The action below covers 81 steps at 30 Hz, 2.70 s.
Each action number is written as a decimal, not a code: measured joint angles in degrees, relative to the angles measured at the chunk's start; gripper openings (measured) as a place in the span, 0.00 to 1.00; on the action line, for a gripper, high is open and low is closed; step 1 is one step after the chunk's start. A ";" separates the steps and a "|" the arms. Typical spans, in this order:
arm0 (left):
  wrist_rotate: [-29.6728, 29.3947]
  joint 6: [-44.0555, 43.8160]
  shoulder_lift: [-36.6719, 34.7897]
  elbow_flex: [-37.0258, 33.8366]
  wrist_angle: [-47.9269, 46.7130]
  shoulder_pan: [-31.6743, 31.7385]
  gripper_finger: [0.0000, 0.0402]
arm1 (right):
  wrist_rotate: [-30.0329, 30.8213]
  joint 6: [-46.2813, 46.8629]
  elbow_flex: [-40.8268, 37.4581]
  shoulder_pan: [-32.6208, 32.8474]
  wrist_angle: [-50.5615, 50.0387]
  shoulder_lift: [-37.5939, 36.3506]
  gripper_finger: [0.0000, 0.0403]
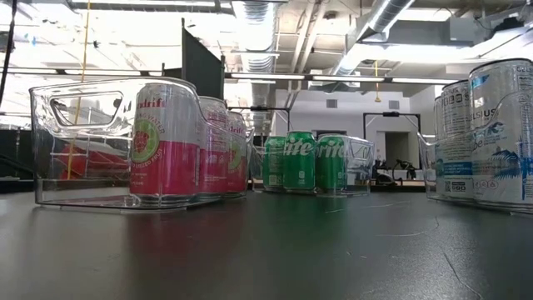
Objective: Sort soda cans
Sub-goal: Put the white blue soda can into the right transparent bin
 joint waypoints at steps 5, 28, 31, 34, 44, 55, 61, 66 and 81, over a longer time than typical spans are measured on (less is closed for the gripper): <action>-0.28 -0.02 1.58 0.00 0.46 -0.04 0.76 | 0.00 0.66 0.00 0.25 0.10 0.00 0.01; -2.24 0.40 2.06 0.00 0.74 -0.07 0.77 | 0.09 0.17 0.00 0.66 0.57 0.00 0.01; -4.55 0.78 2.06 0.00 0.66 -0.07 0.77 | 0.13 -0.76 0.00 0.66 0.55 0.00 0.01; -6.51 -1.58 2.06 -0.02 0.65 -0.04 0.77 | 0.17 -1.72 0.00 0.66 0.54 0.02 0.01; -1.33 -6.61 2.06 -0.02 0.34 0.94 0.77 | 0.17 -2.82 0.00 0.52 0.84 0.02 0.01; 2.22 -4.71 5.81 -0.02 0.57 1.01 0.77 | 0.15 -2.36 0.00 0.57 0.94 0.02 0.01; 2.89 -4.22 6.21 0.02 0.69 1.01 0.77 | 0.15 -1.90 0.00 0.57 0.98 0.04 0.01; 3.27 -2.98 6.17 0.02 0.62 1.01 0.77 | 0.15 -1.70 0.00 0.57 0.98 0.04 0.01; -1.97 -6.26 3.57 0.07 4.02 0.94 0.77 | 0.13 -1.70 0.00 0.57 0.94 0.04 0.01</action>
